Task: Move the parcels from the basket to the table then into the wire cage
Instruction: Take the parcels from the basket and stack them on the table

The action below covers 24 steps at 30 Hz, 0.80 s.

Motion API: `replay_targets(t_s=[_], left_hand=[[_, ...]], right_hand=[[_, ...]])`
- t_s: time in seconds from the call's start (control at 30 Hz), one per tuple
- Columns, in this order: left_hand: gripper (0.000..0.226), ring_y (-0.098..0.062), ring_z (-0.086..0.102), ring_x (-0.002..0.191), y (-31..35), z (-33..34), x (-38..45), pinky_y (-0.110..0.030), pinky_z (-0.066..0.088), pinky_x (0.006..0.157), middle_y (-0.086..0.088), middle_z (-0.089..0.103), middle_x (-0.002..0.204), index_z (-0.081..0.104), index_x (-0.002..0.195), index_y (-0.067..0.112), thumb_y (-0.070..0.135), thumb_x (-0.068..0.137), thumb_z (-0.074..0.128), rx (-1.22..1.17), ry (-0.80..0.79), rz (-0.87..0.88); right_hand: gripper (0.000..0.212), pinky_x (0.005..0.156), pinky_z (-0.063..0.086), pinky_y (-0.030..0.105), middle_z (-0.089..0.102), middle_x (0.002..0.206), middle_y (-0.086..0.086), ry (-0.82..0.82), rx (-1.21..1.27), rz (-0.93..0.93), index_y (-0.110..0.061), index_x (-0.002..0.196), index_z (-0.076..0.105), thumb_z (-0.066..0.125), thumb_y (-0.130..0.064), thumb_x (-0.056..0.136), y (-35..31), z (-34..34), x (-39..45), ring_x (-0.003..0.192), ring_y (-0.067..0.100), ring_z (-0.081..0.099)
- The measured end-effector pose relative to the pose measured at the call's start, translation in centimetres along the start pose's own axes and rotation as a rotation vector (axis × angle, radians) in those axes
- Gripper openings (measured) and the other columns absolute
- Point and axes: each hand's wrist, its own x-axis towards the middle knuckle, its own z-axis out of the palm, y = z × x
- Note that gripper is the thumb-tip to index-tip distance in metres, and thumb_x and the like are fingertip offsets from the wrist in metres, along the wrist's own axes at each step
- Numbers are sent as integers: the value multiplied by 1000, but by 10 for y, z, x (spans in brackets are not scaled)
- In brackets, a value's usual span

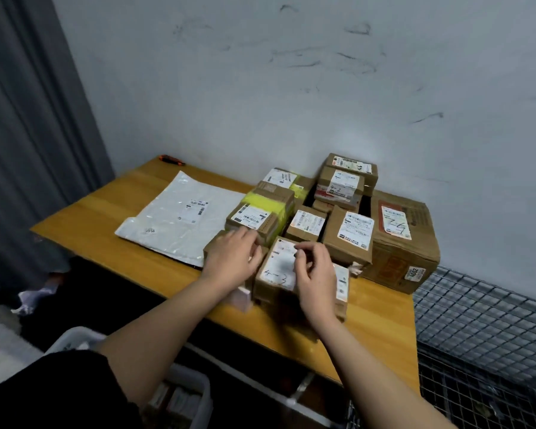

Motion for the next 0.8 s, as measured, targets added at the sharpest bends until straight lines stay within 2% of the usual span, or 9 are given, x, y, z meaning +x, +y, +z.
replay_targets(t_s=[0.07,0.23,0.33,0.43,0.53,0.63,0.73,0.8], left_hand=[[20,-20,62,89,-37,-17,-16,-32,44,70,0,63,98,59,101,17,30,93,46,47,48,-112],[18,-26,64,79,-143,-45,-102,-30,37,57,-2,65,88,54,93,18,32,95,43,162,-29,-463],[18,-25,59,74,-192,-43,-166,-31,36,57,-4,59,87,48,91,17,32,96,41,177,-164,-616],[17,-23,55,74,-228,-31,-228,-36,43,61,-5,51,86,45,94,15,29,98,38,124,-324,-744],[21,-22,53,77,-253,-2,-284,-32,40,59,-7,56,96,49,111,14,28,97,41,66,-431,-874],[30,-22,55,85,-269,40,-332,-34,49,72,-10,56,108,45,118,13,33,96,45,-152,-499,-1096],[46,-28,57,102,-289,111,-383,-34,49,81,-10,54,120,45,126,15,44,90,48,-354,-495,-1289],[51,-27,58,104,-303,174,-419,-34,50,86,-8,56,122,52,118,16,53,84,49,-465,-435,-1380]], right_hand=[[9,71,43,23,58,92,-10,-146,-35,-87,-20,96,60,51,-21,96,-29,32,-4,85,6,53],[10,67,43,32,63,91,0,-556,-216,-223,-21,89,57,50,-27,93,-72,138,-46,85,19,60],[14,59,37,30,57,84,1,-769,-328,-313,-19,84,52,48,-28,95,-76,197,-87,83,25,60],[17,63,39,28,57,93,3,-933,-435,-399,-17,92,55,46,-31,97,-70,247,-125,92,24,58],[25,77,46,33,55,112,4,-1159,-551,-380,-17,114,56,44,-33,99,-52,288,-156,107,24,53],[36,87,47,37,50,125,7,-1331,-644,-330,-15,128,48,44,-34,98,-22,326,-183,113,26,50],[39,85,45,33,54,125,8,-1487,-668,-205,-12,126,50,45,-36,95,23,374,-221,110,25,55],[49,85,48,34,59,122,10,-1530,-655,-104,-12,114,55,40,-49,85,66,409,-249,101,22,58]])
